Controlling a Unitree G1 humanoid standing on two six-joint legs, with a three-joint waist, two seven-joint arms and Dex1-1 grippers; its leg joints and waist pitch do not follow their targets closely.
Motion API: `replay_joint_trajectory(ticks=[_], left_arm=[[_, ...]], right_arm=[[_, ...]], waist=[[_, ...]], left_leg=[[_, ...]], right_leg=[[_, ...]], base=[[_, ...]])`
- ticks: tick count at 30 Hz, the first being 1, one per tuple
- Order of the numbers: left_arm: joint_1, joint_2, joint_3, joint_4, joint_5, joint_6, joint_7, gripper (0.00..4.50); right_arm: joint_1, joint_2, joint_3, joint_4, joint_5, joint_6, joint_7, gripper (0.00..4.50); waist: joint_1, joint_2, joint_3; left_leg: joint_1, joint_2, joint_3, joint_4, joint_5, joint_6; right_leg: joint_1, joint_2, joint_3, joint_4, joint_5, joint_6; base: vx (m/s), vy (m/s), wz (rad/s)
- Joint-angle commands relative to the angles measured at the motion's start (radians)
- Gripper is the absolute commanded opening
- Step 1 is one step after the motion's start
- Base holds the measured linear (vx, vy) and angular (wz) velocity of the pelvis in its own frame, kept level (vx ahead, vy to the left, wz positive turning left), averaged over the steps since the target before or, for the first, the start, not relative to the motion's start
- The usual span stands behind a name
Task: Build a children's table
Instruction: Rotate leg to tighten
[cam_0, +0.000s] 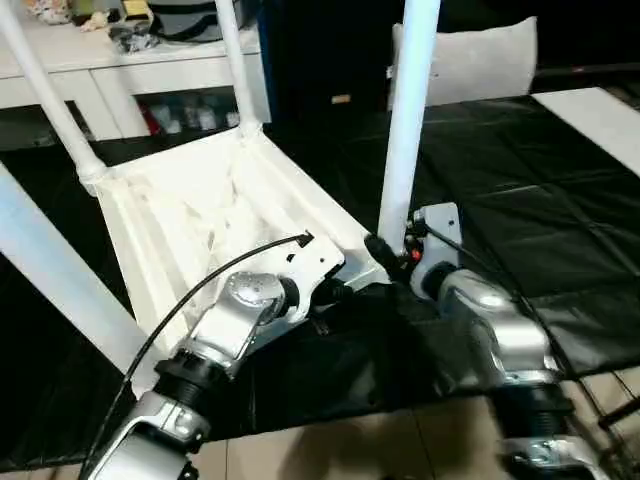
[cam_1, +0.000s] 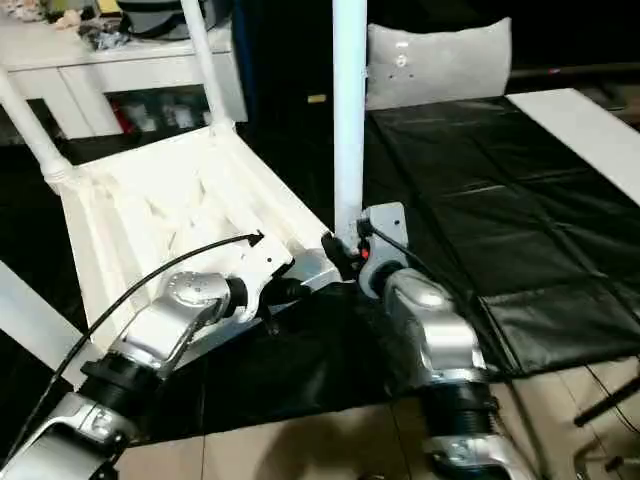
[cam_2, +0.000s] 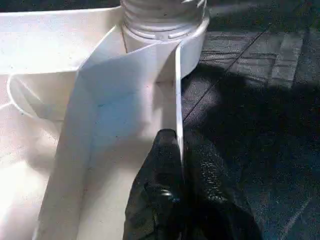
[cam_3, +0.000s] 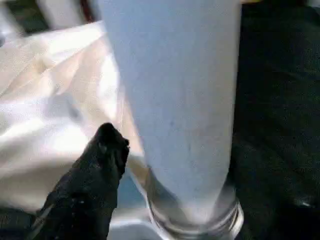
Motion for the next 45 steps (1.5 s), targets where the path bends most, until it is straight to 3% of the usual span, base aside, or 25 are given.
replay_joint_trajectory(ticks=[1, 5, 8, 9, 11, 12, 13, 14, 15, 16, 19, 21, 23, 26, 29, 30, 31, 37, 45], left_arm=[[0.007, 0.028, -0.002, -0.029, -0.020, -0.072, -0.051, 0.00], [0.008, 0.073, -0.024, -0.017, -0.016, -0.130, -0.126, 0.00], [0.018, 0.115, -0.048, -0.021, -0.015, -0.182, -0.203, 0.00], [0.028, 0.142, -0.067, -0.029, -0.019, -0.215, -0.259, 0.00], [0.040, 0.177, -0.093, -0.042, -0.024, -0.250, -0.333, 0.00], [0.043, 0.185, -0.101, -0.046, -0.025, -0.256, -0.351, 0.00], [0.048, 0.203, -0.120, -0.052, -0.025, -0.271, -0.393, 0.00], [0.049, 0.206, -0.123, -0.052, -0.025, -0.275, -0.400, 0.00], [0.053, 0.224, -0.139, -0.053, -0.023, -0.296, -0.436, 0.00], [0.057, 0.244, -0.158, -0.056, -0.022, -0.315, -0.479, 0.00], [0.060, 0.263, -0.175, -0.058, -0.021, -0.334, -0.521, 0.00], [0.054, 0.273, -0.181, -0.055, -0.027, -0.354, -0.558, 0.00], [0.050, 0.276, -0.182, -0.055, -0.036, -0.357, -0.579, 0.00], [0.051, 0.276, -0.181, -0.053, -0.040, -0.362, -0.582, 0.00], [0.062, 0.281, -0.179, -0.065, -0.042, -0.360, -0.583, 0.00], [0.068, 0.284, -0.178, -0.071, -0.041, -0.359, -0.584, 0.00], [0.072, 0.286, -0.177, -0.074, -0.041, -0.361, -0.586, 0.00], [0.091, 0.295, -0.174, -0.086, -0.042, -0.357, -0.583, 0.00], [0.126, 0.275, -0.150, -0.126, -0.072, -0.286, -0.533, 0.00]], right_arm=[[0.025, -0.034, 0.014, -0.017, 0.022, 0.002, 0.080, 3.66], [0.033, -0.119, 0.013, -0.012, 0.027, -0.035, 0.196, 3.89], [0.043, -0.184, 0.031, -0.025, 0.045, -0.069, 0.311, 4.24], [0.051, -0.225, 0.041, -0.045, 0.074, -0.070, 0.395, 4.34], [0.061, -0.280, 0.055, -0.070, 0.110, -0.067, 0.505, 4.42], [0.062, -0.295, 0.059, -0.074, 0.116, -0.064, 0.531, 4.42], [0.062, -0.317, 0.072, -0.072, 0.118, -0.067, 0.572, 4.46], [0.062, -0.320, 0.074, -0.070, 0.117, -0.068, 0.577, 4.46], [0.060, -0.337, 0.086, -0.064, 0.112, -0.074, 0.607, 4.46], [0.055, -0.354, 0.103, -0.054, 0.111, -0.078, 0.651, 4.46], [0.049, -0.372, 0.120, -0.043, 0.111, -0.083, 0.699, 4.46], [0.046, -0.403, 0.140, -0.054, 0.158, -0.058, 0.801, 4.12], [0.041, -0.420, 0.153, -0.058, 0.185, -0.037, 0.864, 4.09], [0.033, -0.424, 0.170, -0.040, 0.186, -0.033, 0.908, 3.70], [0.029, -0.417, 0.183, -0.029, 0.182, -0.030, 0.920, 3.51], [0.027, -0.414, 0.188, -0.027, 0.182, -0.027, 0.926, 3.38], [0.025, -0.414, 0.193, -0.025, 0.186, -0.026, 0.932, 3.29], [0.030, -0.415, 0.203, -0.022, 0.198, -0.017, 0.958, 2.79], [0.102, -0.404, 0.184, -0.091, 0.239, 0.016, 0.933, 2.35]], waist=[[0.010, -0.020, -0.066], [0.024, -0.024, -0.067], [0.031, -0.023, -0.061], [0.034, -0.015, -0.059], [0.041, -0.027, -0.058], [0.046, -0.022, -0.058], [0.050, -0.033, -0.059], [0.051, -0.031, -0.060], [0.056, -0.020, -0.060], [0.058, -0.016, -0.060], [0.070, -0.021, -0.062], [0.075, -0.027, -0.062], [0.080, -0.025, -0.063], [0.085, -0.034, -0.061], [0.087, -0.034, -0.061], [0.088, -0.039, -0.061], [0.087, -0.036, -0.061], [0.088, -0.040, -0.064], [0.087, -0.041, -0.059]], left_leg=[[-0.030, 0.016, 0.006, -0.056, 0.005, 0.131], [-0.033, 0.017, 0.008, -0.051, 0.013, 0.145], [-0.029, 0.020, 0.010, -0.055, -0.045, 0.129], [-0.025, 0.022, 0.011, -0.057, -0.063, 0.123], [-0.023, 0.025, 0.012, -0.059, -0.089, 0.123], [-0.021, 0.029, 0.009, -0.061, -0.088, 0.120], [-0.022, 0.030, 0.009, -0.061, -0.080, 0.118], [-0.024, 0.030, 0.009, -0.061, -0.072, 0.117], [-0.021, 0.031, 0.009, -0.060, -0.065, 0.113], [-0.021, 0.031, 0.009, -0.059, -0.066, 0.112], [-0.020, 0.033, 0.011, -0.059, -0.053, 0.110], [-0.021, 0.035, 0.011, -0.059, -0.060, 0.111], [-0.022, 0.036, 0.011, -0.058, -0.063, 0.116], [-0.023, 0.034, 0.012, -0.058, -0.066, 0.110], [-0.022, 0.033, 0.012, -0.060, -0.068, 0.094], [-0.022, 0.034, 0.011, -0.061, -0.066, 0.091], [-0.022, 0.033, 0.012, -0.061, -0.060, 0.091], [-0.021, 0.036, 0.011, -0.060, -0.044, 0.092], [-0.017, 0.035, 0.012, -0.065, -0.084, 0.077]], right_leg=[[0.080, -0.047, 0.056, -0.048, -0.217, -0.153], [0.075, -0.045, 0.058, -0.043, -0.232, -0.153], [0.071, -0.044, 0.055, -0.053, -0.310, -0.136], [0.068, -0.044, 0.057, -0.056, -0.330, -0.130], [0.067, -0.043, 0.060, -0.058, -0.345, -0.118], [0.066, -0.045, 0.061, -0.054, -0.340, -0.124], [0.067, -0.044, 0.061, -0.051, -0.328, -0.128], [0.068, -0.044, 0.062, -0.048, -0.320, -0.133], [0.065, -0.045, 0.062, -0.049, -0.314, -0.140], [0.065, -0.045, 0.063, -0.048, -0.306, -0.143], [0.066, -0.045, 0.065, -0.040, -0.259, -0.169], [0.068, -0.046, 0.065, -0.040, -0.266, -0.169], [0.069, -0.046, 0.066, -0.039, -0.270, -0.170], [0.068, -0.047, 0.064, -0.041, -0.299, -0.163], [0.067, -0.048, 0.064, -0.046, -0.337, -0.145], [0.068, -0.048, 0.064, -0.044, -0.341, -0.141], [0.067, -0.047, 0.064, -0.045, -0.337, -0.137], [0.067, -0.046, 0.065, -0.038, -0.291, -0.153], [0.067, -0.047, 0.065, -0.048, -0.353, -0.131]], base=[[0.000, 0.000, 0.00], [0.000, 0.000, 0.00], [0.000, 0.000, 0.00], [0.000, 0.000, 0.00], [0.000, 0.000, 0.00], [0.000, 0.000, 0.00], [0.000, 0.000, 0.00], [0.000, 0.000, 0.00], [0.000, 0.000, 0.00], [0.000, 0.000, 0.00], [0.000, 0.000, 0.00], [0.000, 0.000, 0.00], [0.000, 0.000, 0.00], [0.000, 0.000, 0.00], [0.000, 0.000, 0.00], [0.000, 0.000, 0.00], [0.000, 0.000, 0.00], [0.000, 0.000, 0.00], [0.000, 0.000, 0.00]])
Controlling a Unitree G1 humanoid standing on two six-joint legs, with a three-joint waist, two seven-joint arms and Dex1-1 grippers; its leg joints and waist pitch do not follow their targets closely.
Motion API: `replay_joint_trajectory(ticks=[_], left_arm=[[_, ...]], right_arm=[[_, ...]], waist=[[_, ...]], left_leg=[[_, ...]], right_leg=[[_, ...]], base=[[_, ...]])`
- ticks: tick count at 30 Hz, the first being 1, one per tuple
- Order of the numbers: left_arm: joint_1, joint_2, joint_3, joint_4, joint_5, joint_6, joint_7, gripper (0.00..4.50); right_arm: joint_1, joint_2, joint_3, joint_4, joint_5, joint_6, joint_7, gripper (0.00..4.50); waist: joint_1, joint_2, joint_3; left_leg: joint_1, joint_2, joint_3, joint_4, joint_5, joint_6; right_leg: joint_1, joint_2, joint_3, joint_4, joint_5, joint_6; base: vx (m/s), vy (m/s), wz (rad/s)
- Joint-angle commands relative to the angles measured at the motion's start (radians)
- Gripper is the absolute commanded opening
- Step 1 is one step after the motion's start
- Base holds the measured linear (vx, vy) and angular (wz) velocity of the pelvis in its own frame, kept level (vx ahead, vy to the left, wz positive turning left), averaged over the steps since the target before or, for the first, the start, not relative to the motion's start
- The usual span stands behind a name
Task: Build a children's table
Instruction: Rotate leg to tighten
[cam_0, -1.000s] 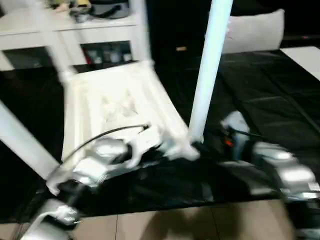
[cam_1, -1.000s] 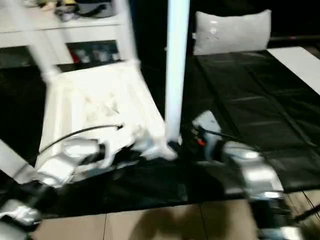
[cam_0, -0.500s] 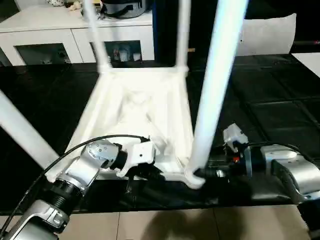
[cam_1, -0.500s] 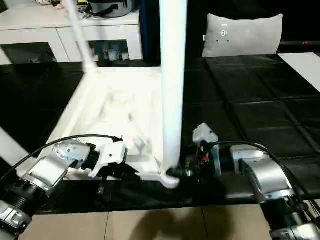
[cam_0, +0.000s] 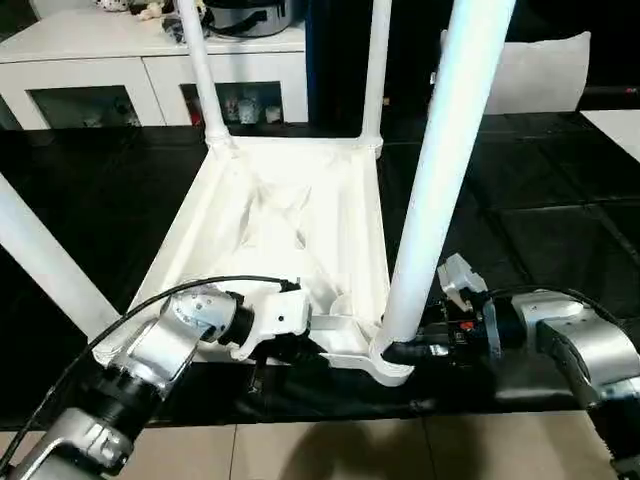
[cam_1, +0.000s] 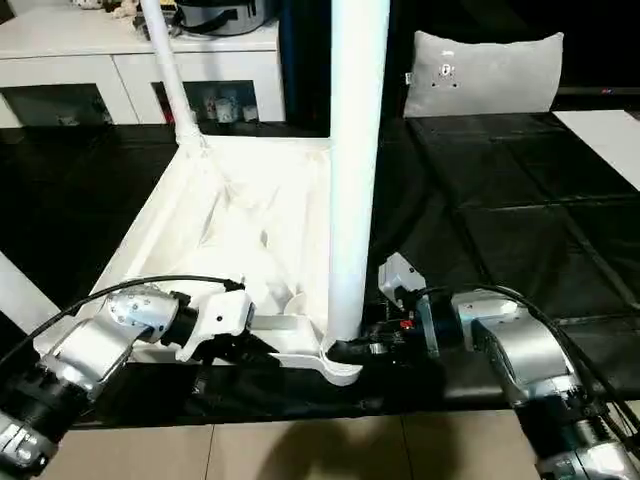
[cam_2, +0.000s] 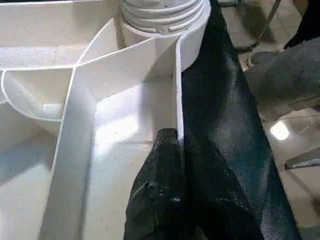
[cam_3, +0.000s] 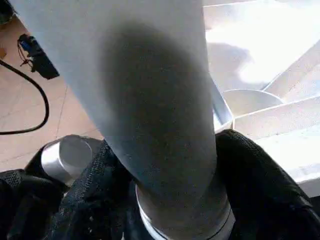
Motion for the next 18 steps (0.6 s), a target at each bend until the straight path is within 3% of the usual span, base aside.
replay_joint_trajectory(ticks=[1, 5, 7, 9, 10, 12, 13, 14, 15, 16, 17, 18], left_arm=[[0.019, -0.018, -0.023, -0.017, -0.006, 0.041, 0.012, 0.00], [0.029, -0.061, 0.005, -0.062, -0.029, 0.135, 0.083, 0.00], [0.027, -0.103, 0.033, -0.077, -0.031, 0.194, 0.156, 0.00], [0.025, -0.119, 0.045, -0.082, -0.029, 0.215, 0.187, 0.00], [0.011, -0.155, 0.068, -0.066, -0.021, 0.239, 0.258, 0.00], [-0.030, -0.238, 0.114, -0.012, -0.002, 0.299, 0.416, 0.00], [-0.049, -0.271, 0.130, 0.012, 0.004, 0.321, 0.472, 0.00], [-0.069, -0.305, 0.148, 0.034, 0.009, 0.344, 0.529, 0.00], [-0.085, -0.325, 0.159, 0.052, 0.015, 0.356, 0.568, 0.00], [-0.098, -0.339, 0.166, 0.067, 0.024, 0.362, 0.598, 0.00], [-0.107, -0.349, 0.169, 0.080, 0.029, 0.361, 0.616, 0.00], [-0.114, -0.356, 0.172, 0.089, 0.029, 0.361, 0.625, 0.00]], right_arm=[[0.030, 0.017, 0.002, -0.030, 0.056, 0.050, -0.002, 2.33], [0.067, 0.082, -0.027, -0.069, 0.045, 0.064, -0.144, 2.25], [0.070, 0.142, -0.035, -0.066, -0.010, 0.061, -0.283, 2.24], [0.070, 0.163, -0.037, -0.066, -0.032, 0.063, -0.334, 2.21], [0.063, 0.204, -0.046, -0.064, -0.058, 0.081, -0.419, 2.18], [0.032, 0.322, -0.088, -0.050, -0.091, 0.156, -0.634, 2.15], [0.015, 0.364, -0.103, -0.035, -0.103, 0.177, -0.706, 2.15], [-0.002, 0.406, -0.115, -0.016, -0.114, 0.194, -0.773, 2.15], [-0.015, 0.431, -0.119, 0.001, -0.116, 0.197, -0.804, 2.15], [-0.024, 0.449, -0.118, 0.020, -0.120, 0.182, -0.824, 2.15], [-0.032, 0.464, -0.118, 0.037, -0.123, 0.164, -0.842, 2.15], [-0.039, 0.476, -0.123, 0.052, -0.125, 0.153, -0.860, 2.15]], waist=[[-0.005, -0.019, -0.055], [-0.007, -0.020, -0.051], [-0.014, -0.013, -0.045], [-0.033, -0.019, -0.041], [-0.040, -0.015, -0.040], [-0.077, -0.010, -0.036], [-0.095, -0.008, -0.038], [-0.106, -0.005, -0.038], [-0.118, 0.010, -0.045], [-0.123, 0.009, -0.045], [-0.128, 0.018, -0.042], [-0.139, 0.020, -0.035]], left_leg=[[-0.020, 0.032, 0.009, -0.073, -0.094, 0.077], [-0.019, 0.030, 0.008, -0.076, -0.115, 0.064], [-0.013, 0.022, 0.008, -0.077, -0.162, 0.044], [-0.018, 0.013, 0.006, -0.076, -0.195, 0.027], [-0.018, 0.012, 0.005, -0.075, -0.207, 0.021], [-0.012, -0.001, 0.002, -0.064, -0.260, 0.011], [-0.010, -0.001, -0.005, -0.061, -0.295, 0.012], [-0.013, 0.003, -0.008, -0.061, -0.308, 0.015], [-0.016, 0.012, -0.018, -0.065, -0.326, 0.024], [-0.016, 0.016, -0.018, -0.067, -0.331, 0.032], [-0.009, 0.021, -0.020, -0.072, -0.358, 0.041], [0.000, 0.023, -0.019, -0.074, -0.403, 0.047]], right_leg=[[0.071, -0.046, 0.059, -0.067, -0.361, -0.123], [0.071, -0.046, 0.057, -0.076, -0.410, -0.098], [0.066, -0.045, 0.049, -0.092, -0.507, -0.064], [0.068, -0.040, 0.037, -0.105, -0.575, -0.019], [0.067, -0.039, 0.033, -0.108, -0.594, -0.007], [0.059, -0.031, 0.008, -0.134, -0.658, 0.039], [0.063, -0.031, -0.011, -0.145, -0.671, 0.061], [0.068, -0.031, -0.019, -0.148, -0.664, 0.068], [0.082, -0.035, -0.028, -0.150, -0.613, 0.071], [0.084, -0.036, -0.028, -0.152, -0.593, 0.071], [0.081, -0.037, -0.030, -0.155, -0.577, 0.062], [0.078, -0.037, -0.037, -0.163, -0.581, 0.057]], base=[[0.000, 0.000, 0.00], [0.000, 0.000, 0.00], [0.000, 0.000, 0.00], [0.000, 0.000, 0.00], [0.000, 0.000, 0.00], [0.000, 0.000, 0.00], [0.000, 0.000, 0.00], [0.000, 0.000, 0.00], [0.000, 0.000, 0.00], [0.000, 0.000, 0.00], [0.000, 0.000, 0.00], [0.000, 0.000, 0.00]])
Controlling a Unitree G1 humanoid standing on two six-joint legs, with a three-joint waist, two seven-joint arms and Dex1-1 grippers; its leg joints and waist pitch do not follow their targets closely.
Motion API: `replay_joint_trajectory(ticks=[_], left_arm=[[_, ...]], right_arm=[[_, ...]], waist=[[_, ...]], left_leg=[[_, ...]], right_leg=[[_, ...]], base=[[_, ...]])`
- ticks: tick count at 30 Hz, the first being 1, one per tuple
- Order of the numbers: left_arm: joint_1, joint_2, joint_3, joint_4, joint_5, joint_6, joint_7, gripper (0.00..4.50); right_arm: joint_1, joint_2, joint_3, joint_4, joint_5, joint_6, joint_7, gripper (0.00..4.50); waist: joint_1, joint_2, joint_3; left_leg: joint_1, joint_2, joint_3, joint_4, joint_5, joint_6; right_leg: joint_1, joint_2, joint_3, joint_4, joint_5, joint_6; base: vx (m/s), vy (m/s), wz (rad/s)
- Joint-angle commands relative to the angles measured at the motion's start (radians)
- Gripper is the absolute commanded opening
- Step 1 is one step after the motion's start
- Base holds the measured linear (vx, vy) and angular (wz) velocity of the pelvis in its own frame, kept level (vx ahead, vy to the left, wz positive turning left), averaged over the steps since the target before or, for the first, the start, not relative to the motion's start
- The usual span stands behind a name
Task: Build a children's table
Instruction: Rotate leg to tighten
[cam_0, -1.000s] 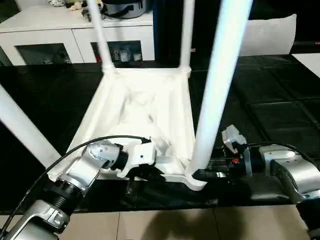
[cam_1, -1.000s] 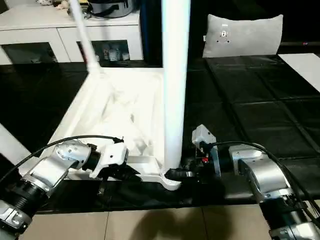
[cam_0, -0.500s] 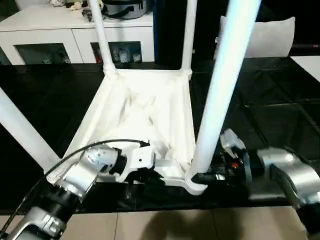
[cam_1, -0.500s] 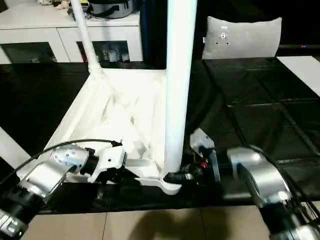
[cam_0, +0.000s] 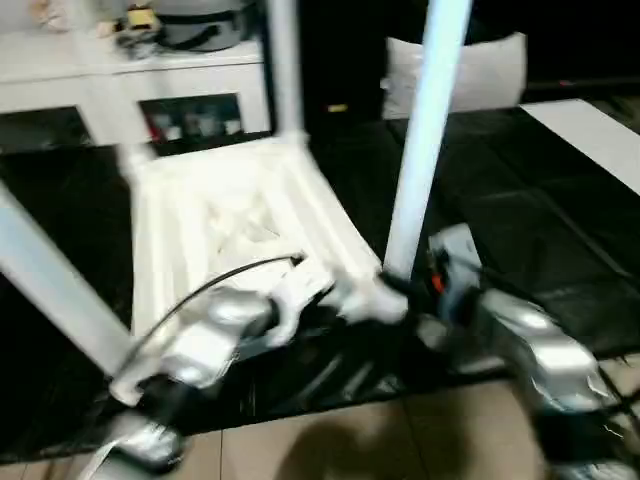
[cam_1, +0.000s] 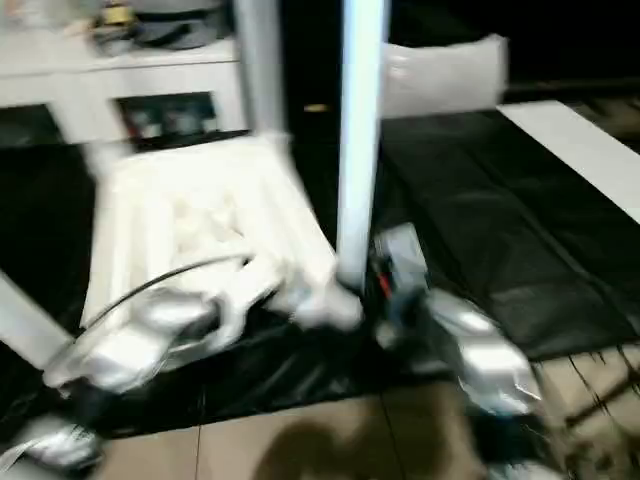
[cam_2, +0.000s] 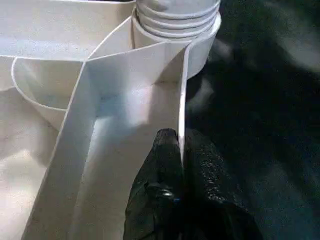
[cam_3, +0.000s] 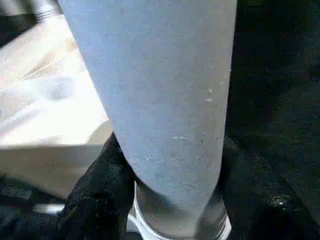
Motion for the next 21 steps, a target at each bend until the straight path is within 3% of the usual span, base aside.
replay_joint_trajectory(ticks=[1, 2, 3, 4, 5, 6, 7, 10, 11, 13, 14, 15, 16, 18, 19, 20, 21], left_arm=[[-0.064, -0.053, 0.048, 0.021, -0.017, -0.028, 0.111, 0.00], [-0.069, -0.059, 0.047, 0.024, -0.013, -0.030, 0.119, 0.00], [-0.072, -0.062, 0.044, 0.023, -0.005, -0.028, 0.121, 0.00], [-0.072, -0.061, 0.039, 0.019, 0.003, -0.027, 0.114, 0.00], [-0.072, -0.059, 0.033, 0.016, 0.009, -0.025, 0.110, 0.00], [-0.070, -0.049, 0.023, 0.012, 0.016, -0.032, 0.094, 0.00], [-0.067, -0.030, 0.008, 0.011, 0.021, -0.044, 0.075, 0.00], [-0.061, -0.009, -0.001, 0.008, 0.020, -0.070, 0.047, 0.00], [-0.060, 0.002, -0.007, 0.008, 0.021, -0.082, 0.032, 0.00], [-0.056, 0.028, -0.024, 0.012, 0.028, -0.114, -0.003, 0.00], [-0.054, 0.044, -0.033, 0.014, 0.031, -0.134, -0.030, 0.00], [-0.053, 0.048, -0.035, 0.015, 0.031, -0.140, -0.039, 0.00], [-0.050, 0.060, -0.041, 0.015, 0.028, -0.159, -0.068, 0.00], [-0.041, 0.092, -0.055, 0.013, 0.014, -0.201, -0.141, 0.00], [-0.037, 0.106, -0.062, 0.012, 0.010, -0.217, -0.168, 0.00], [-0.034, 0.126, -0.072, 0.011, 0.008, -0.246, -0.203, 0.00], [-0.033, 0.133, -0.075, 0.011, 0.007, -0.255, -0.215, 0.00]], right_arm=[[-0.009, 0.097, 0.069, 0.077, 0.037, -0.015, -0.017, 2.15], [-0.017, 0.111, 0.066, 0.092, 0.030, -0.031, -0.036, 2.15], [-0.021, 0.123, 0.064, 0.097, 0.020, -0.037, -0.048, 2.15], [-0.023, 0.132, 0.061, 0.098, 0.011, -0.037, -0.056, 2.46], [-0.026, 0.144, 0.050, 0.096, 0.008, -0.036, -0.067, 2.46], [-0.025, 0.146, 0.043, 0.090, 0.011, -0.037, -0.059, 2.81], [-0.021, 0.136, 0.045, 0.080, 0.020, -0.045, -0.039, 2.83], [0.001, 0.100, 0.060, 0.053, 0.032, -0.066, 0.019, 3.14], [0.010, 0.081, 0.065, 0.046, 0.031, -0.080, 0.040, 3.24], [0.030, 0.040, 0.058, 0.023, 0.047, -0.097, 0.094, 3.35], [0.041, 0.008, 0.052, 0.002, 0.064, -0.100, 0.146, 3.45], [0.044, -0.001, 0.052, -0.004, 0.068, -0.101, 0.163, 3.59], [0.053, -0.035, 0.057, -0.023, 0.080, -0.106, 0.221, 3.69], [0.069, -0.119, 0.073, -0.048, 0.092, -0.110, 0.334, 3.82], [0.072, -0.147, 0.075, -0.051, 0.094, -0.107, 0.365, 3.91], [0.072, -0.183, 0.079, -0.053, 0.097, -0.111, 0.409, 4.14], [0.072, -0.195, 0.081, -0.053, 0.098, -0.112, 0.423, 4.14]], waist=[[-0.014, -0.004, -0.035], [-0.019, 0.000, -0.035], [-0.024, -0.001, -0.037], [-0.026, -0.004, -0.037], [-0.026, -0.004, -0.037], [-0.026, -0.002, -0.037], [-0.027, -0.003, -0.040], [-0.019, 0.002, -0.047], [-0.016, 0.004, -0.050], [-0.007, -0.003, -0.054], [-0.002, 0.002, -0.054], [0.006, -0.003, -0.054], [0.016, 0.000, -0.059], [0.035, -0.003, -0.065], [0.045, -0.002, -0.065], [0.047, -0.007, -0.064], [0.049, -0.004, -0.064]], left_leg=[[0.000, 0.017, -0.004, -0.080, -0.433, 0.053], [-0.004, 0.022, -0.009, -0.085, -0.450, 0.050], [-0.019, 0.029, -0.019, -0.093, -0.468, 0.044], [-0.013, 0.022, -0.015, -0.092, -0.456, 0.041], [-0.006, 0.011, -0.010, -0.086, -0.437, 0.040], [-0.001, 0.003, -0.005, -0.081, -0.415, 0.040], [-0.022, 0.002, -0.007, -0.082, -0.344, 0.048], [-0.028, 0.008, -0.006, -0.084, -0.268, 0.059], [-0.027, 0.009, -0.005, -0.083, -0.251, 0.064], [-0.032, 0.006, -0.001, -0.078, -0.187, 0.087], [-0.033, 0.005, -0.001, -0.076, -0.172, 0.091], [-0.029, 0.004, 0.003, -0.073, -0.160, 0.105], [-0.037, 0.001, 0.004, -0.070, -0.110, 0.117], [-0.041, 0.003, 0.001, -0.063, -0.044, 0.141], [-0.040, 0.004, 0.004, -0.061, -0.024, 0.150], [-0.041, 0.006, 0.004, -0.062, -0.022, 0.153], [-0.041, 0.006, 0.006, -0.062, -0.024, 0.156]], right_leg=[[0.047, -0.042, 0.008, -0.095, -0.582, 0.045], [0.053, -0.044, 0.008, -0.091, -0.571, 0.043], [0.067, -0.046, 0.016, -0.073, -0.537, 0.043], [0.059, -0.052, 0.026, -0.077, -0.527, 0.030], [0.051, -0.054, 0.026, -0.083, -0.539, 0.019], [0.045, -0.057, 0.025, -0.087, -0.552, 0.006], [0.059, -0.058, 0.028, -0.077, -0.526, -0.014], [0.060, -0.055, 0.045, -0.058, -0.406, -0.062], [0.060, -0.055, 0.048, -0.053, -0.383, -0.071], [0.060, -0.054, 0.060, -0.039, -0.329, -0.102], [0.061, -0.053, 0.062, -0.034, -0.321, -0.108], [0.056, -0.050, 0.069, -0.035, -0.330, -0.107], [0.065, -0.051, 0.074, -0.026, -0.303, -0.116], [0.066, -0.049, 0.078, -0.015, -0.235, -0.124], [0.059, -0.047, 0.081, -0.009, -0.210, -0.135], [0.059, -0.047, 0.080, -0.009, -0.215, -0.136], [0.059, -0.046, 0.080, -0.007, -0.221, -0.139]], base=[[0.000, 0.000, 0.00], [0.000, 0.000, 0.00], [0.000, 0.000, 0.00], [0.000, 0.000, 0.00], [0.000, 0.000, 0.00], [0.000, 0.000, 0.00], [0.000, 0.000, 0.00], [0.000, 0.000, 0.00], [0.000, 0.000, 0.00], [0.000, 0.000, 0.00], [0.000, 0.000, 0.00], [0.000, 0.000, 0.00], [0.000, 0.000, 0.00], [0.000, 0.000, 0.00], [0.000, 0.000, 0.00], [0.000, 0.000, 0.00], [0.000, 0.000, 0.00]])
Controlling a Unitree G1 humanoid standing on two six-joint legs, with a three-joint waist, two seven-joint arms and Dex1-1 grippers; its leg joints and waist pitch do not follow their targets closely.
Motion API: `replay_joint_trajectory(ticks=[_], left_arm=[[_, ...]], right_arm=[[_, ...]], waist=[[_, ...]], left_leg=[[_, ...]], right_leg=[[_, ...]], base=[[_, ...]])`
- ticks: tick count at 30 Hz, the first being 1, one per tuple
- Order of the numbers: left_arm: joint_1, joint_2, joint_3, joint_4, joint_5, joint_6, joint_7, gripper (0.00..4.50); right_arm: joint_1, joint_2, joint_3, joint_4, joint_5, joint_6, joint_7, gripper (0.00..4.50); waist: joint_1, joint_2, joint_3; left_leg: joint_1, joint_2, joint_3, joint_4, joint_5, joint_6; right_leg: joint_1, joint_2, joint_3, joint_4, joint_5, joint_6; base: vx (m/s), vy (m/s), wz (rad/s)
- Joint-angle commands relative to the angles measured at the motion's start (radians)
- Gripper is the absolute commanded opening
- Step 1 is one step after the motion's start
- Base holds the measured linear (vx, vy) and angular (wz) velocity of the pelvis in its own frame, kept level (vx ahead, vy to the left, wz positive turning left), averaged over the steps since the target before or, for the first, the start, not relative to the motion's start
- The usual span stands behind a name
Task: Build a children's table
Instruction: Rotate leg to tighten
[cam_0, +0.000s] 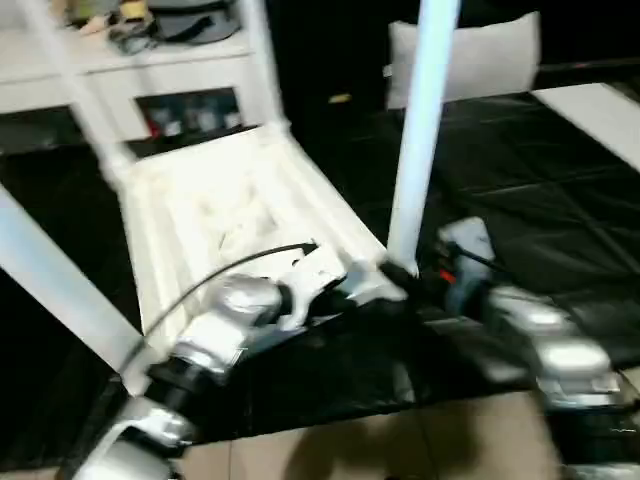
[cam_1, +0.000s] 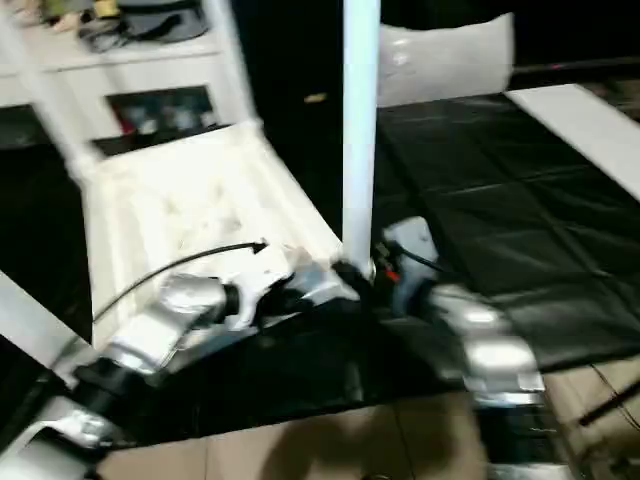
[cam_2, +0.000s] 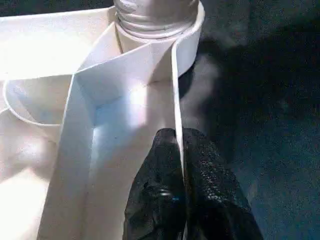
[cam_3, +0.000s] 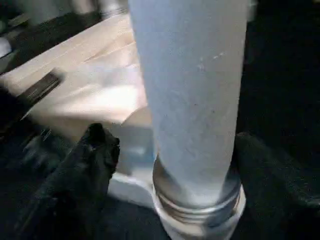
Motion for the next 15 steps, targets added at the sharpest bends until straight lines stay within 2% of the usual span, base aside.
replay_joint_trajectory(ticks=[1, 2, 3, 4, 6, 7, 9, 11, 12, 15], left_arm=[[-0.005, 0.031, -0.031, -0.020, -0.006, -0.068, -0.088, 0.00], [-0.005, 0.031, -0.031, -0.020, -0.006, -0.068, -0.088, 0.00], [-0.007, 0.064, -0.054, -0.016, 0.004, -0.100, -0.135, 0.00], [-0.009, 0.075, -0.063, -0.011, 0.012, -0.113, -0.149, 0.00], [-0.012, 0.109, -0.088, 0.002, 0.028, -0.165, -0.203, 0.00], [-0.012, 0.123, -0.097, 0.005, 0.027, -0.186, -0.235, 0.00], [-0.010, 0.137, -0.104, -0.001, 0.020, -0.195, -0.270, 0.00], [-0.004, 0.164, -0.118, -0.021, 0.006, -0.200, -0.342, 0.00], [0.000, 0.177, -0.126, -0.033, 0.000, -0.200, -0.373, 0.00], [0.003, 0.193, -0.139, -0.043, -0.008, -0.202, -0.412, 0.00]], right_arm=[[0.005, -0.043, 0.058, -0.016, 0.028, 0.011, 0.128, 4.21], [0.005, -0.043, 0.058, -0.016, 0.028, 0.011, 0.128, 4.21], [0.005, -0.087, 0.064, -0.022, 0.046, 0.002, 0.212, 4.21], [0.004, -0.101, 0.067, -0.021, 0.054, -0.001, 0.240, 4.21], [-0.003, -0.139, 0.081, -0.015, 0.074, -0.019, 0.329, 4.21], [-0.009, -0.155, 0.088, -0.008, 0.083, -0.022, 0.365, 3.94], [-0.016, -0.170, 0.099, -0.002, 0.087, -0.024, 0.400, 3.87], [-0.034, -0.187, 0.117, 0.013, 0.095, -0.022, 0.463, 3.68], [-0.044, -0.191, 0.123, 0.022, 0.100, -0.025, 0.487, 3.68], [-0.062, -0.194, 0.140, 0.049, 0.093, -0.049, 0.521, 3.46]], waist=[[0.016, -0.017, -0.063], [0.021, -0.017, -0.063], [0.026, -0.022, -0.062], [0.030, -0.019, -0.063], [0.039, -0.022, -0.062], [0.048, -0.024, -0.063], [0.056, -0.025, -0.064], [0.068, -0.031, -0.065], [0.072, -0.030, -0.064], [0.081, -0.033, -0.062]], left_leg=[[-0.027, 0.018, 0.013, -0.058, -0.041, 0.143], [-0.025, 0.018, 0.014, -0.058, -0.050, 0.139], [-0.022, 0.022, 0.014, -0.061, -0.062, 0.132], [-0.020, 0.023, 0.013, -0.061, -0.068, 0.131], [-0.019, 0.027, 0.013, -0.062, -0.078, 0.132], [-0.016, 0.029, 0.014, -0.062, -0.074, 0.132], [-0.019, 0.029, 0.015, -0.061, -0.058, 0.133], [-0.018, 0.030, 0.017, -0.061, -0.043, 0.133], [-0.016, 0.030, 0.018, -0.061, -0.045, 0.132], [-0.017, 0.031, 0.019, -0.062, -0.055, 0.117]], right_leg=[[0.080, -0.047, 0.060, -0.058, -0.258, -0.128], [0.079, -0.048, 0.059, -0.060, -0.273, -0.125], [0.077, -0.048, 0.060, -0.060, -0.291, -0.124], [0.076, -0.048, 0.061, -0.059, -0.294, -0.124], [0.073, -0.049, 0.065, -0.058, -0.293, -0.128], [0.071, -0.049, 0.069, -0.054, -0.276, -0.136], [0.073, -0.050, 0.071, -0.048, -0.257, -0.147], [0.072, -0.052, 0.073, -0.046, -0.255, -0.151], [0.070, -0.052, 0.073, -0.045, -0.262, -0.154], [0.068, -0.053, 0.076, -0.042, -0.284, -0.157]], base=[[0.000, 0.000, 0.00], [0.000, 0.000, 0.00], [0.000, 0.000, 0.00], [0.000, 0.000, 0.00], [0.000, 0.000, 0.00], [0.000, 0.000, 0.00], [0.000, 0.000, 0.00], [0.000, 0.000, 0.00], [0.000, 0.000, 0.00], [0.000, 0.000, 0.00]])
